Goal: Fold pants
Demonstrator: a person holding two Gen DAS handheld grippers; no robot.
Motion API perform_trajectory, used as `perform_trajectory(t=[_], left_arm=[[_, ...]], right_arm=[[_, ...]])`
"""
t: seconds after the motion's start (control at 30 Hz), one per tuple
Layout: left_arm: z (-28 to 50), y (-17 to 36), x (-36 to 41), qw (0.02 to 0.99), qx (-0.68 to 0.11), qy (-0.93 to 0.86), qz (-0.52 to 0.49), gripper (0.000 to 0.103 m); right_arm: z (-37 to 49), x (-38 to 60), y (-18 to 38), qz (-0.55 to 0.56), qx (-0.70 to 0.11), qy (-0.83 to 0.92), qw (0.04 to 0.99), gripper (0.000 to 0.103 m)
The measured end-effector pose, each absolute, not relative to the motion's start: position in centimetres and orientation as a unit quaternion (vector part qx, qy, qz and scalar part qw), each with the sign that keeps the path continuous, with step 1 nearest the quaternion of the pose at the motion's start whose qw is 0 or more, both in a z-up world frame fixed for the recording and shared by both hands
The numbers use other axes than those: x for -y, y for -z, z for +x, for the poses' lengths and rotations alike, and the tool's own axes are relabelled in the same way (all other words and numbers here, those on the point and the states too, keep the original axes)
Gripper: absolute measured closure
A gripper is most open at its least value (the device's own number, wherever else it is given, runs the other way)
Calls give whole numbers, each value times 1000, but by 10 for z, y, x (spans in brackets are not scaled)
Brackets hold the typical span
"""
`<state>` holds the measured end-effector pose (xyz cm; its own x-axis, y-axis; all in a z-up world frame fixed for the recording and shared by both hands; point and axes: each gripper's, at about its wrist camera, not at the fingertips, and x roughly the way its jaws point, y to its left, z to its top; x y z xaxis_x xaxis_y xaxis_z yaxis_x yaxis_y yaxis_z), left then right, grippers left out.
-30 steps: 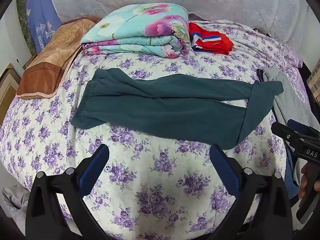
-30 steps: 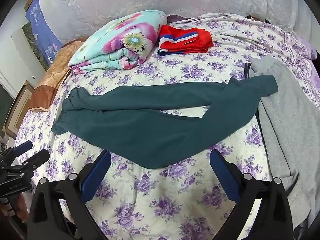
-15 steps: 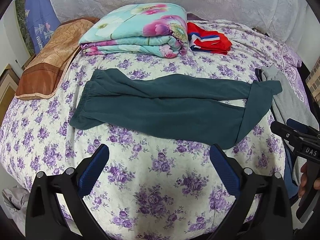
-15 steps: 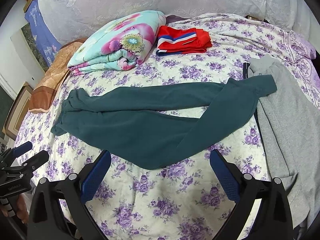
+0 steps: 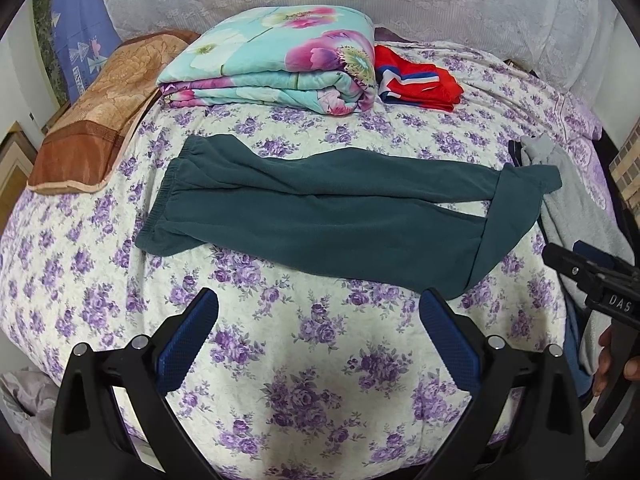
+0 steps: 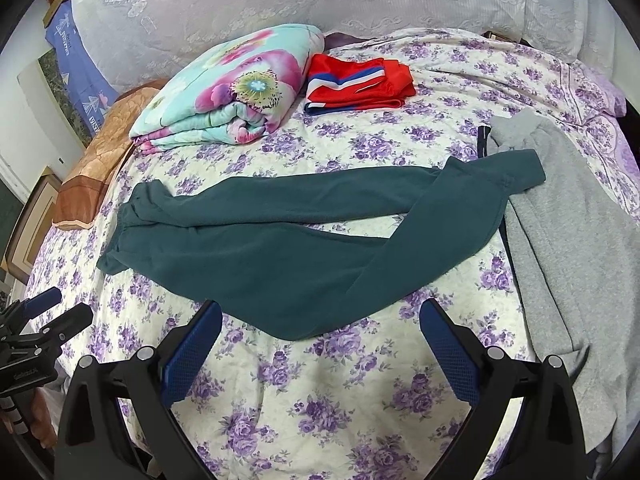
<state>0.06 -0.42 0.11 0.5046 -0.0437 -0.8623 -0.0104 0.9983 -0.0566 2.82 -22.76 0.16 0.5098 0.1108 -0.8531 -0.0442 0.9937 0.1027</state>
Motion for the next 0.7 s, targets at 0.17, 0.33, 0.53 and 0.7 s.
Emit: perform_trajectory(t=[0.17, 0.33, 0.53, 0.7], left_arm=[[2, -1, 2, 867, -498, 10, -28, 5], [2, -2, -1, 865, -501, 8, -37, 5], [3, -3, -6, 865, -500, 6, -36, 5], [5, -3, -13, 865, -500, -5, -40, 5]], right_arm=[[29, 233, -3, 33, -490, -38, 870, 3], [30, 238, -3, 38, -491, -32, 870, 3], [30, 239, -2, 38, -492, -34, 869, 3], [32, 237, 0, 35, -495, -37, 867, 3]])
